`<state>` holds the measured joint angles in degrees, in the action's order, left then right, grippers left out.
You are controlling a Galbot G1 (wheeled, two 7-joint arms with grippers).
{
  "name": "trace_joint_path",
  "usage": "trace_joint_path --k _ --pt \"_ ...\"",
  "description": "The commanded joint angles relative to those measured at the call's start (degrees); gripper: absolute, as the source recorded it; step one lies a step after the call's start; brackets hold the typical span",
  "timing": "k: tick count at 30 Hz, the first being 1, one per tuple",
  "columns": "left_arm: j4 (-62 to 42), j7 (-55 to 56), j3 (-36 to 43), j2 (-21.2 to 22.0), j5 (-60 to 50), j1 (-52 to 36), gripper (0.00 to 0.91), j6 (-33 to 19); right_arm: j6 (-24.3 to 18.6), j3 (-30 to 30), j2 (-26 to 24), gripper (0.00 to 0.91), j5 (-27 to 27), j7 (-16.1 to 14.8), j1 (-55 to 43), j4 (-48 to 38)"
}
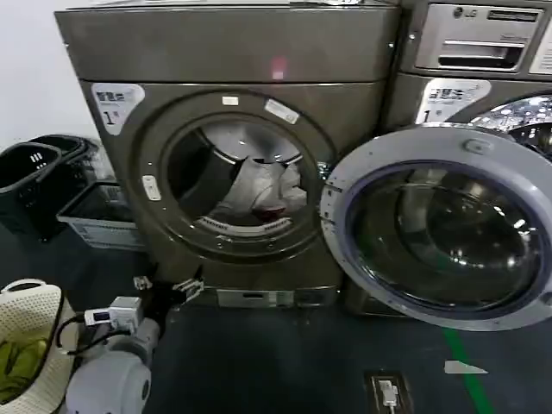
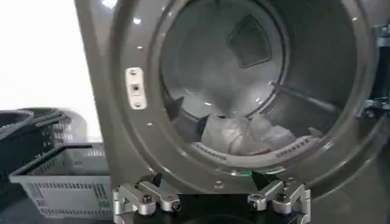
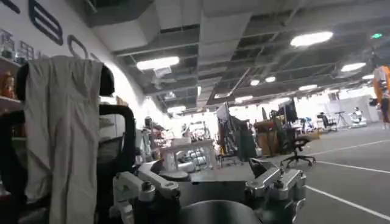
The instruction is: Grasp the clothes from the dryer.
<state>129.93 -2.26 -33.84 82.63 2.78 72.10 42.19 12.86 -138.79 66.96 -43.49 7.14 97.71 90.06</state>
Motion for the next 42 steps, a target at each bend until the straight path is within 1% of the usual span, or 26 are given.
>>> trace_joint_path --k 1,18,34,42 --pt "-0.7 -0.1 0.1 0.0 -0.1 -0.3 0.907 2.8 -0.8 0.0 0.1 0.907 -0.2 0.7 -0.3 -0.1" --pt "-0.7 -0.6 1.2 0.6 -1.0 0.3 0.907 2.8 -2.0 0.0 0.0 0.907 0.0 0.0 -0.9 -1.8" --pt "-1.0 -0.6 1.7 0.5 -0.6 -0.6 0.907 2.8 -2.0 -1.8 -0.3 0.907 0.0 0.2 0.7 -2.4" --pt "-1.0 -0.6 1.9 0.6 -1.0 -0.3 0.907 2.8 -2.0 -2.3 0.3 0.907 -0.1 0.1 1.1 -2.1"
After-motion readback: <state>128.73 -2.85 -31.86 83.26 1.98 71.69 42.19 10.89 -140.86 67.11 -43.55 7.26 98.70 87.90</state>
